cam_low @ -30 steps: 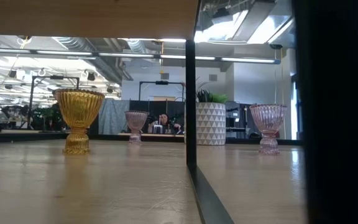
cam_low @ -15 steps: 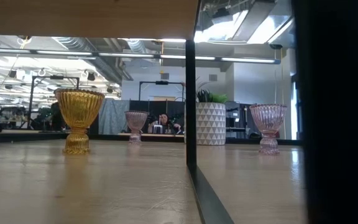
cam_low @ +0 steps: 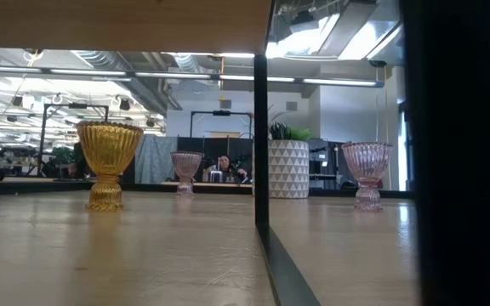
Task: Pick & Place candle stick holders
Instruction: Put the top blue scented candle on the shelf
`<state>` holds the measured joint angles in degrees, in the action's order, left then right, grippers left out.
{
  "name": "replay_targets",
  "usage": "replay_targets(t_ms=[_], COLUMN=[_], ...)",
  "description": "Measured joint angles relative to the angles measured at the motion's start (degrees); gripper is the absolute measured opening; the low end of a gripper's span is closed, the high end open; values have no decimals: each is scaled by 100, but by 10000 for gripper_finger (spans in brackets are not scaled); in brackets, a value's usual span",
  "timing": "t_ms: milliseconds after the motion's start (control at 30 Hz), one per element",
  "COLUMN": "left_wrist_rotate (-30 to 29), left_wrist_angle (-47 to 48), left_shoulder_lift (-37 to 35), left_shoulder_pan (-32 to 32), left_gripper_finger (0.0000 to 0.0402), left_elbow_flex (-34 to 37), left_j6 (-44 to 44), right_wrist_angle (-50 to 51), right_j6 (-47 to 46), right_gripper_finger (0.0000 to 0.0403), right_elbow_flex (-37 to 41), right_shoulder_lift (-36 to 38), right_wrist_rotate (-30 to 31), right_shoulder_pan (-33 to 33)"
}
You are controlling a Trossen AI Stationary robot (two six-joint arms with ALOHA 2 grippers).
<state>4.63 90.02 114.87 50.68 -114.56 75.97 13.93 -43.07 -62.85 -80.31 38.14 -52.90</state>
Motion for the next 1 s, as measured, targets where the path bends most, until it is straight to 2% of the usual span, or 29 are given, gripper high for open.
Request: replay_targets(t_ms=[167,333,733,833,933,1000], left_wrist_rotate=[-51,-468,-1332,-1747,-2455,-2876], left_wrist_angle=[-37,-365,-1159,-1195,-936,-1003], left_shoulder_lift=[0,0,-131,-366,-744,-1218], left_shoulder_pan=[78,-39,-927,-1079,-1129,-1142], left_gripper_finger=[1,1,1,1,1,1], left_elbow_flex=[-2,-2,-2,-4,21,361], left_j6=[411,390,-1213,-1466,-1445,-1298], right_wrist_angle=[0,-2,-9,-7,4,4], right_j6=[0,0,-146,-170,-218,-260], right_gripper_finger=[4,4,4,4,3,3], right_elbow_flex=[0,0,0,0,0,0], right_shoulder_lift=[0,-2,0,0,0,0], right_wrist_rotate=[2,3,10,16,67,67], right_shoulder_pan=[0,0,0,1,39,127])
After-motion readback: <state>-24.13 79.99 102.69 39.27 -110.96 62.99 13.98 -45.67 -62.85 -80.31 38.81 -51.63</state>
